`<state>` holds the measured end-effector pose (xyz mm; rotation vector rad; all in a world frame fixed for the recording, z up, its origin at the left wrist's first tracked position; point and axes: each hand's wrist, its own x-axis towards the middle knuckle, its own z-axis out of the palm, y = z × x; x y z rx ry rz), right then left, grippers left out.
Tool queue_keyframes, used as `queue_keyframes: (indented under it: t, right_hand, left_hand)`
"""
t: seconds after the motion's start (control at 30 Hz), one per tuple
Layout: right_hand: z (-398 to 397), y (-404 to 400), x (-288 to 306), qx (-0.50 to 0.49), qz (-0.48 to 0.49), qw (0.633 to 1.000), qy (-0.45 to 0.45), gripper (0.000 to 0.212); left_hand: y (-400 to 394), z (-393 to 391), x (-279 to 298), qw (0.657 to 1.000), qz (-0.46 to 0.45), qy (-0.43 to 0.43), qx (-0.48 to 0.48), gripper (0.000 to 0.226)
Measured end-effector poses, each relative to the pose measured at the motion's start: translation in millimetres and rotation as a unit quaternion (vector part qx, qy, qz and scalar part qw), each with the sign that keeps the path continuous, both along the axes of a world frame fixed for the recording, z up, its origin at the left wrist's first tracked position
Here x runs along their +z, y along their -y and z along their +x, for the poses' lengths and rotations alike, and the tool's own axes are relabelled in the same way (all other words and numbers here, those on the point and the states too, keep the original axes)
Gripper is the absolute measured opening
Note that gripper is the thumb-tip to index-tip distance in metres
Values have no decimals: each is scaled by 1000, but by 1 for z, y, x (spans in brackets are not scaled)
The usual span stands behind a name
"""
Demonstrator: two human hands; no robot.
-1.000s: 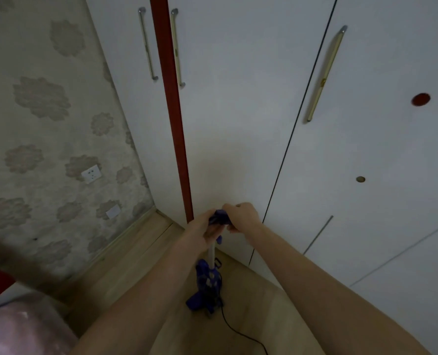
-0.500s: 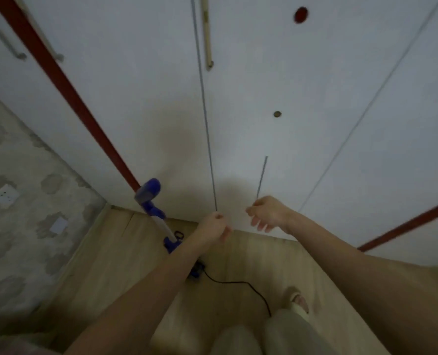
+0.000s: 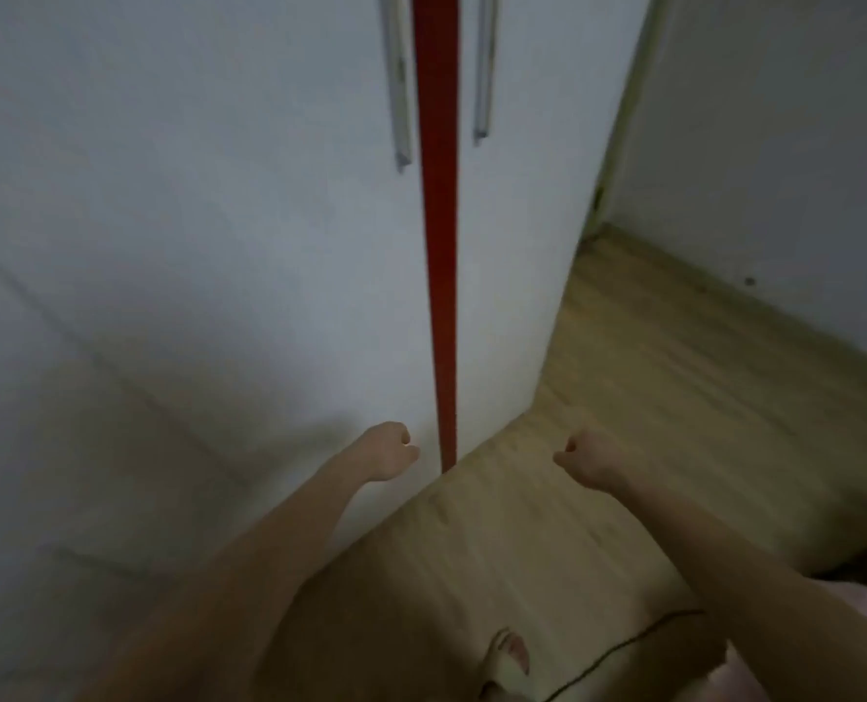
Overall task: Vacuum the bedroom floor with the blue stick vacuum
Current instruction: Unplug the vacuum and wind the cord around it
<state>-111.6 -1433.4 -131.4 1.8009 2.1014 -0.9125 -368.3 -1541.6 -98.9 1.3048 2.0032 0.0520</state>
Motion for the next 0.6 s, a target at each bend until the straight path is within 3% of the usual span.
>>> queue_keyframes:
  t: [0.13,0.3,0.47,0.6]
  right_hand:
    - [122,-75,7,-93,-13,995,32,42]
    - [256,-133,-1,-248,-41,967,28,37]
    - [361,-171,-7,-383,-19,924,-6,29]
    - [443,-221,-17,-476,19,879,-3,24]
  left_hand:
    - [-159,109,-2,990,-5,-5,-144,35]
    - [-299,242,-17,954,-41,-1,-298,33]
    - [-412,376,-31,894,-45,-30,-445,38]
    - [-504,478,-45,823,-43,-77,-561,40]
